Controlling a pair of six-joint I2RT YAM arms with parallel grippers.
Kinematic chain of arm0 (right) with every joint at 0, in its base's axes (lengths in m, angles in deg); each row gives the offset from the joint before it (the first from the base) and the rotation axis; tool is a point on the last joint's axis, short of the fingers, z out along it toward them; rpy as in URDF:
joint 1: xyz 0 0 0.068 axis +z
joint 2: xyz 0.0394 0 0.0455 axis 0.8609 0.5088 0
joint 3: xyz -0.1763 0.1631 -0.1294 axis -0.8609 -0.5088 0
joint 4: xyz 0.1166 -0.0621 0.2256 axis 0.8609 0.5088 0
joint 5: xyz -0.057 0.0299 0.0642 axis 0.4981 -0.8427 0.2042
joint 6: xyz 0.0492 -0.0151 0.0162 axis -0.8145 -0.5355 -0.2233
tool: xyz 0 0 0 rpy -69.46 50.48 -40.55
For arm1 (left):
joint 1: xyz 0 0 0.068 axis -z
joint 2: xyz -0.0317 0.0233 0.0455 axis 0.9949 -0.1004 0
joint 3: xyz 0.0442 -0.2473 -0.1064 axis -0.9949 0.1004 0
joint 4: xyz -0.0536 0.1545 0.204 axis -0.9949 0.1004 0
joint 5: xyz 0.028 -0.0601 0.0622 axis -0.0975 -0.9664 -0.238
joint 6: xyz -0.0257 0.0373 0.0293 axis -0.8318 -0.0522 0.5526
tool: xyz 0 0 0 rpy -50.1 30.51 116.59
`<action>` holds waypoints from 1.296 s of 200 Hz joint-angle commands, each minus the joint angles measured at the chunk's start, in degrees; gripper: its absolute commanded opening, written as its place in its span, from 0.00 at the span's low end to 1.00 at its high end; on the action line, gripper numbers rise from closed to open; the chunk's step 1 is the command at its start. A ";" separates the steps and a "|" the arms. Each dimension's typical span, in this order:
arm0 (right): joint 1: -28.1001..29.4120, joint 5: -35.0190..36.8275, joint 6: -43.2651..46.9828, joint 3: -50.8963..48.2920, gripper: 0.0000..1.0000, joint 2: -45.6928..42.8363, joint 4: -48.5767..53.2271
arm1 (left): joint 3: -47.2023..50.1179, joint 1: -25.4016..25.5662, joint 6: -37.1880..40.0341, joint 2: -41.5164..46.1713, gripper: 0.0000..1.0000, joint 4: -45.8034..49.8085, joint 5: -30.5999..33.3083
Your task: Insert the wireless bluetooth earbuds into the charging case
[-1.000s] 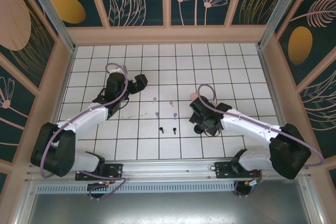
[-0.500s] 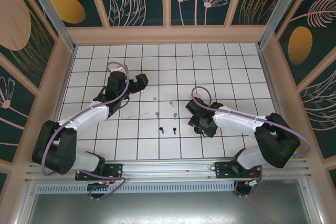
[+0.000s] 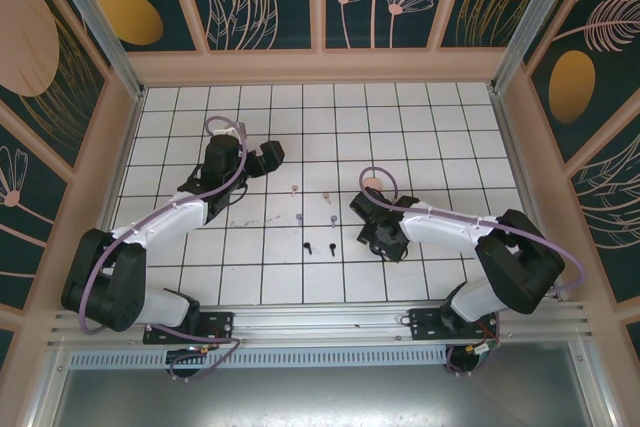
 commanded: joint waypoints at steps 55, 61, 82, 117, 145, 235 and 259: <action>0.54 1.78 1.90 0.87 0.63 2.41 -0.70 | -3.99 0.28 -2.34 -0.02 0.99 5.46 -0.11; 0.50 1.78 2.05 0.87 0.62 2.43 -0.84 | -4.12 0.33 -2.28 0.05 0.99 5.99 0.28; 0.54 1.54 2.43 0.87 0.57 2.49 -1.37 | -3.83 0.29 -2.36 0.56 0.99 6.26 1.25; 0.54 0.86 3.01 0.36 0.46 1.93 -2.75 | -3.04 0.33 -2.90 2.04 0.99 5.09 1.12; 0.70 0.55 3.60 -0.48 0.38 0.34 -3.67 | -2.32 0.29 -4.39 3.47 0.99 4.16 -0.30; 1.35 0.62 12.82 14.48 0.34 -4.09 -5.48 | 14.49 0.28 -1.95 11.96 0.99 -23.56 -10.99; -1.49 -2.23 15.58 21.83 0.34 0.21 -10.52 | 19.33 0.28 -2.69 12.54 0.99 -33.15 -12.17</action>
